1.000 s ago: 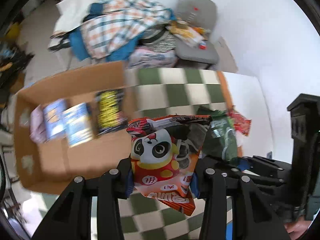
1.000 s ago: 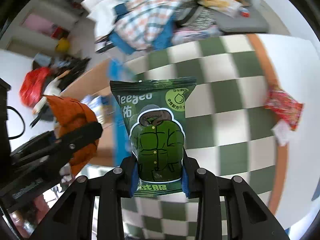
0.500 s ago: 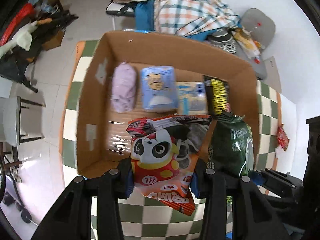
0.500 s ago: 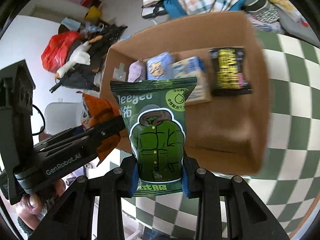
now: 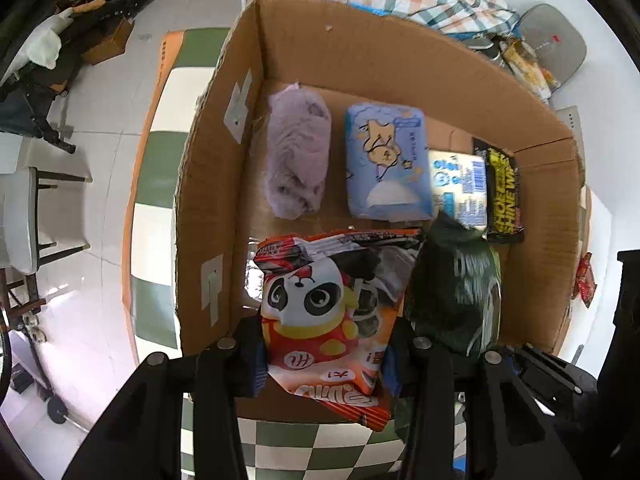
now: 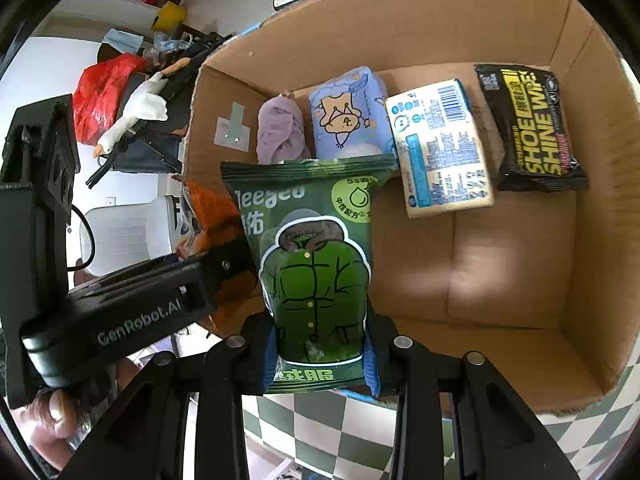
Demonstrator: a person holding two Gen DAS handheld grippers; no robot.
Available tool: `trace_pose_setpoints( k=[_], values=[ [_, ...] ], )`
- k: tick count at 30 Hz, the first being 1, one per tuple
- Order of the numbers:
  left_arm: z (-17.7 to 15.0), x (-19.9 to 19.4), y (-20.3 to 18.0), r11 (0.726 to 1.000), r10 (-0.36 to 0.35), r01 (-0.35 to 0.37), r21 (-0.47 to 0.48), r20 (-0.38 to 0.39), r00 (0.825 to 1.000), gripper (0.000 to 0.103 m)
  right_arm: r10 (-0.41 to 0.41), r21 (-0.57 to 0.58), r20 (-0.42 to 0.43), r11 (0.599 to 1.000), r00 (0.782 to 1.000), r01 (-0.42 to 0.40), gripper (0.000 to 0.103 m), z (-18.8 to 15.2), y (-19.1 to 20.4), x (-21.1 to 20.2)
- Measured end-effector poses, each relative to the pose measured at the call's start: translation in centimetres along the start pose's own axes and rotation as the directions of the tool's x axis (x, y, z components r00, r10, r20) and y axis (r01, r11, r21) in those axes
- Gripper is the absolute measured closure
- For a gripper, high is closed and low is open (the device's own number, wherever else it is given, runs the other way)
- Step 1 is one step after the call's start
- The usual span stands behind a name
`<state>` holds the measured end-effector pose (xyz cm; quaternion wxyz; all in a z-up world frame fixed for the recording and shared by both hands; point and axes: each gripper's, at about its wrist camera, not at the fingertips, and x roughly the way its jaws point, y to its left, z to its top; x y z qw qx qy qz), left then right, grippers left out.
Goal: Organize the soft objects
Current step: 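Carry both bags over the box and release them inside with both tools, then lift both open tools back from the box toward the red bag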
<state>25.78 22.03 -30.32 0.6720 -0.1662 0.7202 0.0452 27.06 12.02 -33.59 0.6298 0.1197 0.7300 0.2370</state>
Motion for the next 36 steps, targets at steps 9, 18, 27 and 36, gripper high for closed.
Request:
trace_pose_setpoints(
  k=[9,18,27,36],
  values=[
    [-0.4,-0.8,0.7,1.000,-0.006,0.007,-0.020,0.030,1.000,0.037,-0.028,0.002,0.005,1.000,1.000,0.028,0.048,0.2,0.1,0.1],
    [-2.4,-3.9,0.6,0.999,0.015,-0.010,-0.034,0.144,0.989,0.030,-0.129,-0.021,0.043,0.991,0.991,0.130,0.041,-0.9,-0.4,-2.6],
    [-5.7,-6.0,-1.2,0.999,0.046,-0.042,-0.022,0.272,0.961,0.016,-0.233,-0.042,0.125,0.970,0.964,0.239,0.041,-3.5,-1.7,-6.9],
    [-8.7,-7.9,-3.1,0.993,0.113,-0.121,-0.001,0.364,0.924,0.001,-0.320,-0.050,0.212,0.940,0.923,0.337,0.020,-6.4,-2.2,-10.3]
  ],
)
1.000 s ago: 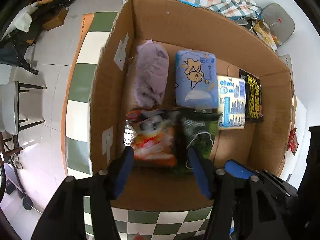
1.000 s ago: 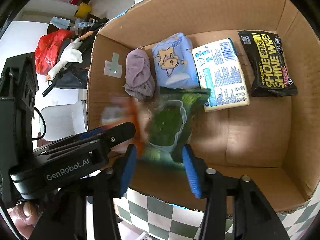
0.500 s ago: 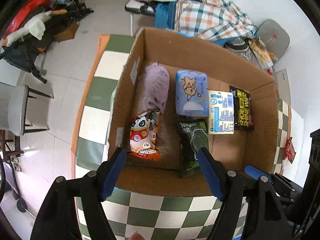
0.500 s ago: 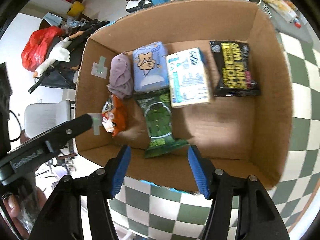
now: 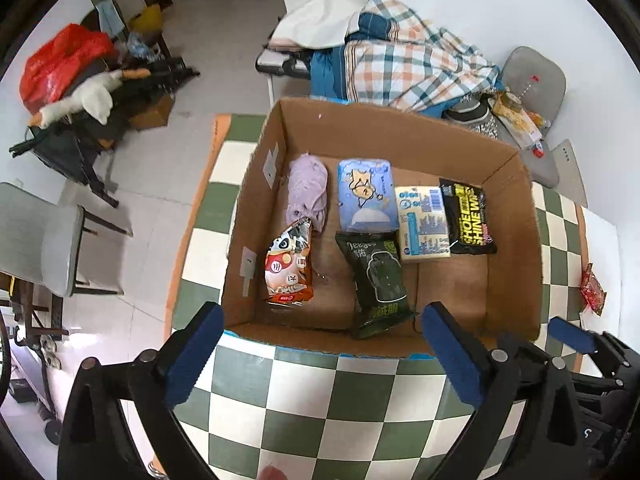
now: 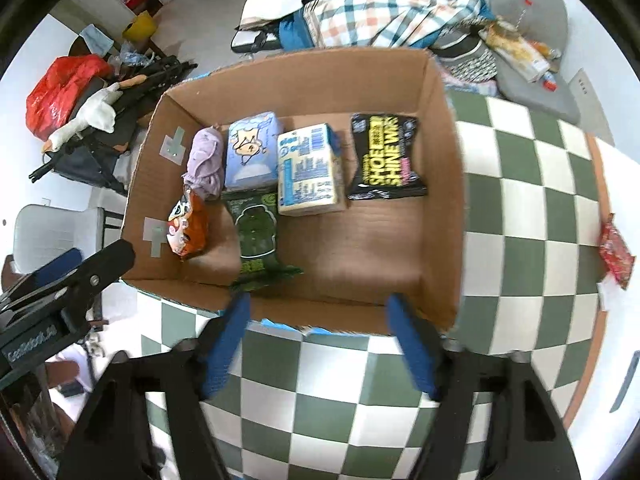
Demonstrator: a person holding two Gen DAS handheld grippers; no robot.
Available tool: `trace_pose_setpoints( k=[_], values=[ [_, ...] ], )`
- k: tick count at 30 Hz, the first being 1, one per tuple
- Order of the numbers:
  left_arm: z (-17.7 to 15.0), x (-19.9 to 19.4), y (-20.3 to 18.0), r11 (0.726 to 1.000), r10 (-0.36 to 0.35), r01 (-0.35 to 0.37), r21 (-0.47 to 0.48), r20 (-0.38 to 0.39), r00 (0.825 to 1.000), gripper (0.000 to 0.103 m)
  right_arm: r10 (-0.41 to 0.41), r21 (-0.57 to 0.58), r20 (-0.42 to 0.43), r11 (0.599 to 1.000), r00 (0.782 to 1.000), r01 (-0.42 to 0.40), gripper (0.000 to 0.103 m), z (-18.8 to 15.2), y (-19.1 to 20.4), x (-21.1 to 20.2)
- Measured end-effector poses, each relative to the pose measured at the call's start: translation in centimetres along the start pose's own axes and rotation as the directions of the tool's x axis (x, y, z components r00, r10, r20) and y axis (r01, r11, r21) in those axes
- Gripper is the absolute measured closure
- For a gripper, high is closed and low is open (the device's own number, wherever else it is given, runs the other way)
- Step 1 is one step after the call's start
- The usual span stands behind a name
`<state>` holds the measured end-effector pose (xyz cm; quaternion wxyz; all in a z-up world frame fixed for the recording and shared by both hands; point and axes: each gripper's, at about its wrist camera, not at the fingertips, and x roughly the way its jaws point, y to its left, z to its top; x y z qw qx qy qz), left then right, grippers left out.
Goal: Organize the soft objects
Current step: 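Lift both open tools back from the box toward the red bag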
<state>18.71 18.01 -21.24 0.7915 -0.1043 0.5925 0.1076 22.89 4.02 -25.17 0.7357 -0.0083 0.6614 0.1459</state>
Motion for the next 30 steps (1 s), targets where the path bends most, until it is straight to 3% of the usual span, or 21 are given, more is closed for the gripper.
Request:
trace_pose_setpoints(
  k=[6,19,26,30],
  values=[
    [-1.3,-3.6,-0.6,1.000,0.007,-0.008,0.007,0.078,0.997,0.001,-0.049,-0.004,0.065,0.999,0.997,0.049,0.003,-1.6,-0.6,-3.2],
    [-4.4,-12.2,-2.5,0.999,-0.001,-0.010,0.050,0.214,0.977,0.001,-0.034,-0.036,0.193,0.998,0.981,0.042,0.002,-6.3,-1.6,-12.1],
    [-5.3,-14.1,-4.7,0.998,-0.006,-0.010,0.067,0.233,0.972,0.001,0.046,-0.018,0.213,0.999,0.976,-0.043,0.002,-8.2,-3.8,-15.0],
    [-4.7,-13.8,-7.6,0.993,-0.020,-0.008,0.118,0.233,0.972,0.001,0.077,0.038,0.224,0.995,0.972,-0.088,0.002,-8.9,-7.1,-15.7]
  ],
)
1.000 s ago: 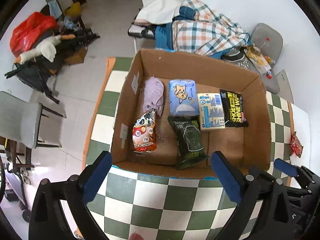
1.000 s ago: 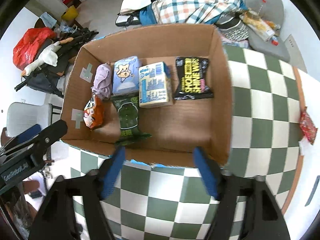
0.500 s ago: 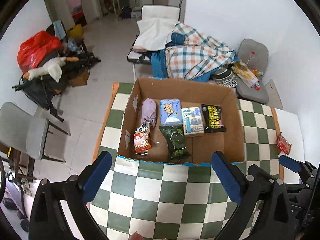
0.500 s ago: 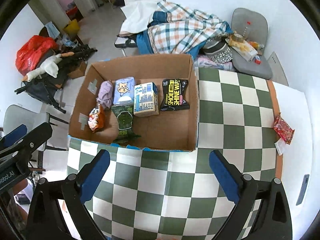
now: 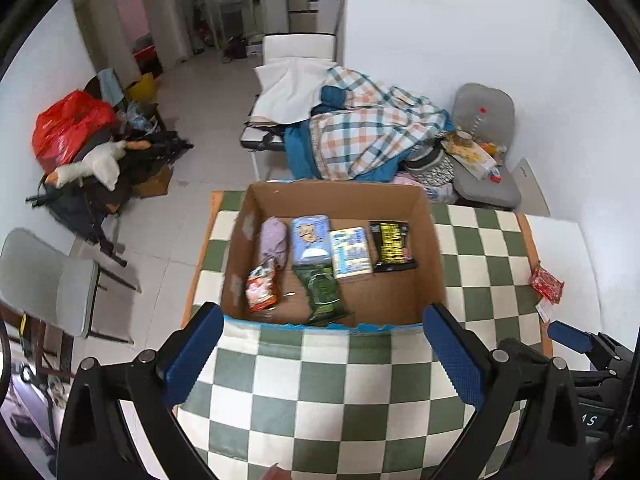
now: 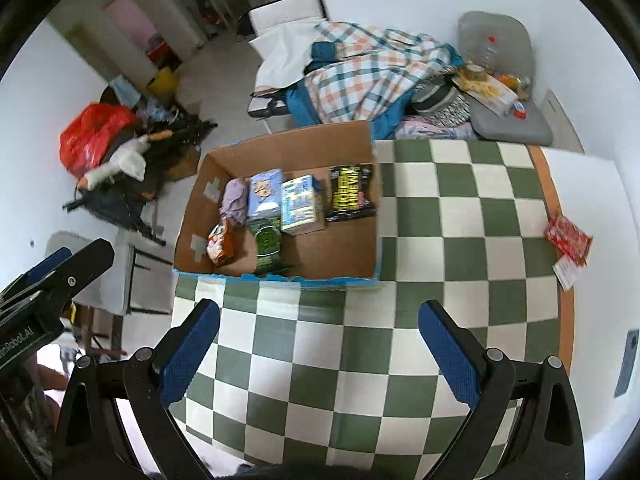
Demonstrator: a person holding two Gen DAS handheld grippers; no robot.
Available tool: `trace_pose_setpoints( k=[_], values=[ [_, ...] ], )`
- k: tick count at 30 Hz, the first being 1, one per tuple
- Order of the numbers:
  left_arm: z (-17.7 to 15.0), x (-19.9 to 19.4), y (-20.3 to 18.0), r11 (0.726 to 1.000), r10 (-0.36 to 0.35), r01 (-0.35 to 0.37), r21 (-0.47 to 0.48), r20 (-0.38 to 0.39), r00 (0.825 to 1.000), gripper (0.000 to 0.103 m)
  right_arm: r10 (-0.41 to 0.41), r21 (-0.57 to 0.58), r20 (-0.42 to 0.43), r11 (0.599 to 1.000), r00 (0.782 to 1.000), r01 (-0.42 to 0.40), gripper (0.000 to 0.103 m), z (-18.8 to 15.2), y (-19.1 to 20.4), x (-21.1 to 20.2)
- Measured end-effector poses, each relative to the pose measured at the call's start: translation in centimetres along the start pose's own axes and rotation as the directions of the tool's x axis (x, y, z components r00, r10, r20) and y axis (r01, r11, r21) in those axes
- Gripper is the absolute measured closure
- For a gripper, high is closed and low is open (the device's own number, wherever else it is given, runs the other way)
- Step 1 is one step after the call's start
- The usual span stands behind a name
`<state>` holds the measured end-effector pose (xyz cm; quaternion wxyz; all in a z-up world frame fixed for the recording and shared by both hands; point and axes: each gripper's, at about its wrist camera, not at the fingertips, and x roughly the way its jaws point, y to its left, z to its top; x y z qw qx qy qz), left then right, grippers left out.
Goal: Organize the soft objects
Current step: 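Lift both open tools back from the box toward the red bag, then grasp the red floral bag with the left tool while the right grasps the white box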
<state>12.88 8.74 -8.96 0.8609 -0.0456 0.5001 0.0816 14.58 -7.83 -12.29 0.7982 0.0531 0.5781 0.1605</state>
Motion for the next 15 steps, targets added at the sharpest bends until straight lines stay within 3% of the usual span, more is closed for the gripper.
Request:
trace_pose_setpoints(
  k=[8,11,15],
  values=[
    [3.1,4.5,-12.2,0.974,-0.054,0.063,0.219,-0.047,0.997,0.001,-0.053,0.206,0.003,0.977,0.999,0.051,0.002,0.0,-11.5,-0.9],
    [4.2,7.5,-16.9,0.959,-0.102,0.127,0.254,-0.106,0.989,0.001,-0.105,0.299,-0.003,0.949,0.994,0.101,0.002,0.3,-17.5,-0.7],
    [5.3,11.8,-23.3,0.933,-0.098,0.151,0.327,-0.172,0.980,0.001,-0.176,0.414,-0.042,0.893,0.984,0.177,0.002,0.6,-26.2,0.4]
  ],
)
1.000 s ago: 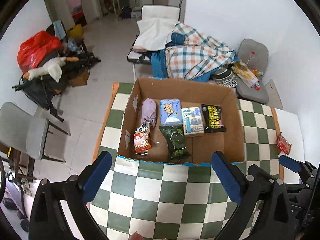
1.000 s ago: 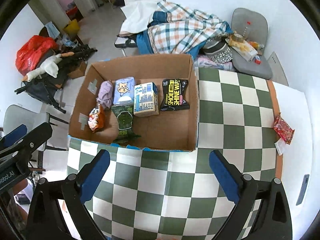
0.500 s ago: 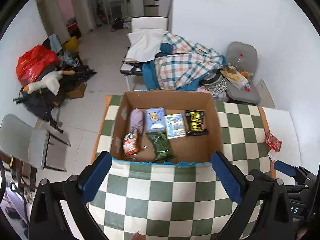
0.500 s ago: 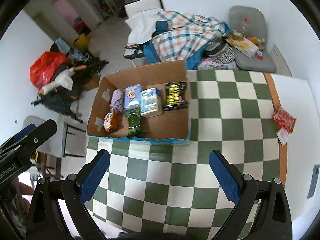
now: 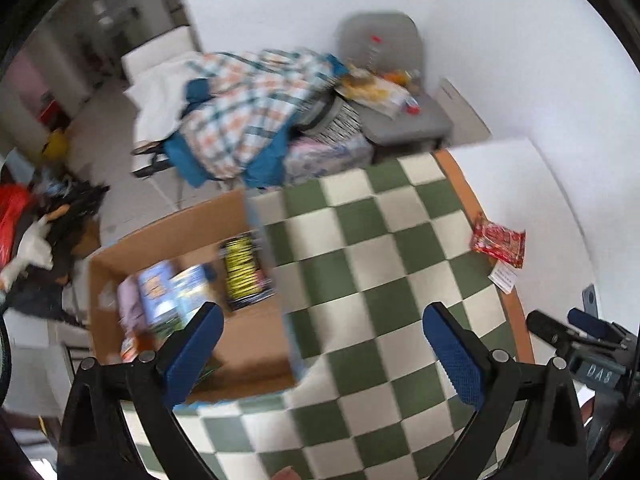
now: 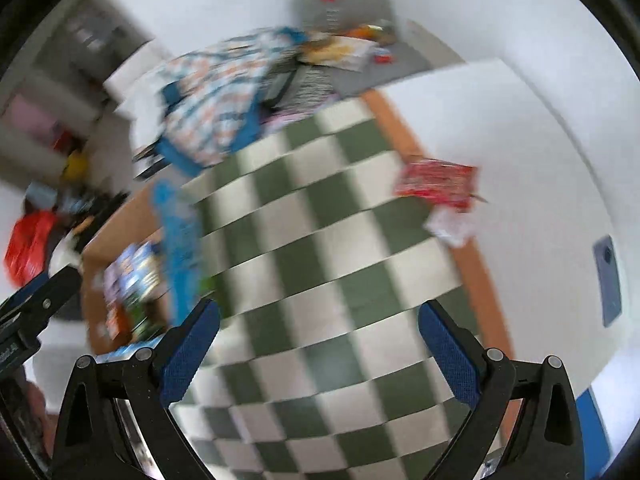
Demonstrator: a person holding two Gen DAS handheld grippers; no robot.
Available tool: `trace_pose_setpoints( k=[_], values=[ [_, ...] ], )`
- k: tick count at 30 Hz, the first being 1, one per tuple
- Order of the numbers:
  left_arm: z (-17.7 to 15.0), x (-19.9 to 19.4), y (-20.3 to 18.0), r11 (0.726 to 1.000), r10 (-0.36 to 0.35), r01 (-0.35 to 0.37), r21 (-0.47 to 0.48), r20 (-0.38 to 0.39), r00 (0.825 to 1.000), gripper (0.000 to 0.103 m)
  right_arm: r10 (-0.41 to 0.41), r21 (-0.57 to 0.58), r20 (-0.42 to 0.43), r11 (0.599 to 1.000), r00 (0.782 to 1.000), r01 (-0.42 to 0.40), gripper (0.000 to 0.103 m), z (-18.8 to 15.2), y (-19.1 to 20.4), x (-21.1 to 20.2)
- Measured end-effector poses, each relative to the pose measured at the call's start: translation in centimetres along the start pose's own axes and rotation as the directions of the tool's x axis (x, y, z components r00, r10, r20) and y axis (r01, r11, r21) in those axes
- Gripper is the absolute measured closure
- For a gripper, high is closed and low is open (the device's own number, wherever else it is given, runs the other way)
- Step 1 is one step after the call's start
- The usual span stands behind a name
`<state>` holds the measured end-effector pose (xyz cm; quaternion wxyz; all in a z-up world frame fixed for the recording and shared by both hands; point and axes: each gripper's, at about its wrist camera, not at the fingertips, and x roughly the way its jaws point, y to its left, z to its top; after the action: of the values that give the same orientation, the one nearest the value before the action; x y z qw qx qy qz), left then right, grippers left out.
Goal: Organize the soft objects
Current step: 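Grasp the red floral bag with the left tool while the right grasps the white box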
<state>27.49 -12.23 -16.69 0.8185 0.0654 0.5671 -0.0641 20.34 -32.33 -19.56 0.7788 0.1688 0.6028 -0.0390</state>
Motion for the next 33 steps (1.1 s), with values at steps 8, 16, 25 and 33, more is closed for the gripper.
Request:
trace_pose_setpoints(
  k=[8,16,25,33],
  values=[
    [6.4,11.2,-10.4,0.992,-0.085,0.105,0.067,-0.256,0.963,0.001,-0.051,0.262,-0.104,0.962,0.993,0.076,0.002,5.2,-12.8,10.0],
    [9.2,17.5,-15.5,0.979,-0.195,0.200,-0.029,-0.394,0.898,0.001,-0.080,0.313,-0.219,0.938,0.972,0.148,0.011,7.8,-16.5,19.9],
    [9.0,22.9,-19.8,0.936,-0.351,0.272,-0.222,-0.529,0.773,0.001,-0.137,0.235,-0.292,0.949,0.947,0.210,0.042,6.4,-19.3,21.3],
    [7.9,27.5,-23.6,0.863,-0.483,0.243,-0.443,-0.579,0.657,0.001,-0.152,0.306,-0.317,0.918,0.936,0.253,0.042,3.1,-26.1,19.6]
  ],
)
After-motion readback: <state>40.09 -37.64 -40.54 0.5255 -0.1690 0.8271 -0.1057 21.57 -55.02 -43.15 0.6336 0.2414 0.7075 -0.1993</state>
